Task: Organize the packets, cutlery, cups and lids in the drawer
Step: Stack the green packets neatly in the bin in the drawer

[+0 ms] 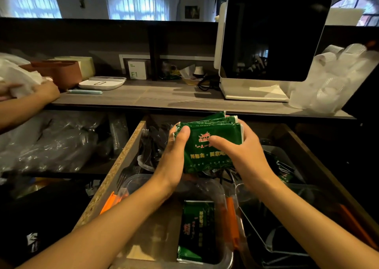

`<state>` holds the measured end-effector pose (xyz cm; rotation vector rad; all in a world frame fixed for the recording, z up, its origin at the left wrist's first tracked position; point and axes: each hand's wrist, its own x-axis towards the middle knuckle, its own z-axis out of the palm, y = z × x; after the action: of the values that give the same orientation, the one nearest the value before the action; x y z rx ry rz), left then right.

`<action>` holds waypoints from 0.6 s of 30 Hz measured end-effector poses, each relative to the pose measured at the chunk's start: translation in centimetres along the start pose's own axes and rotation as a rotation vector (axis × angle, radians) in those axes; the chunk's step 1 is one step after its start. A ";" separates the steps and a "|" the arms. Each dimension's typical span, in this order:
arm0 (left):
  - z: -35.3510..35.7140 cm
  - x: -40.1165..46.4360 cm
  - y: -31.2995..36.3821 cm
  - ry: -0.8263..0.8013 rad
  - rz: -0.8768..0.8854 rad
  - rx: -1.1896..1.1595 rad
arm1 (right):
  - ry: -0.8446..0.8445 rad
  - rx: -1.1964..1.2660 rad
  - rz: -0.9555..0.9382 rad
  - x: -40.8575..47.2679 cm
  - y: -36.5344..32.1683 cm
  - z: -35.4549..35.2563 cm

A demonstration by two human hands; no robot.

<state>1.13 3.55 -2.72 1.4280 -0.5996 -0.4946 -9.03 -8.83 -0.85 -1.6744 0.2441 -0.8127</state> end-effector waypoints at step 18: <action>0.5 -1.1 1.7 0.134 -0.180 -0.468 | -0.170 -0.175 -0.020 -0.3 1.3 0.9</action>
<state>-0.12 4.06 -1.11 1.0600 -0.2253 -0.6290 -8.35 -8.34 -2.22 -1.9023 0.1852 -0.6741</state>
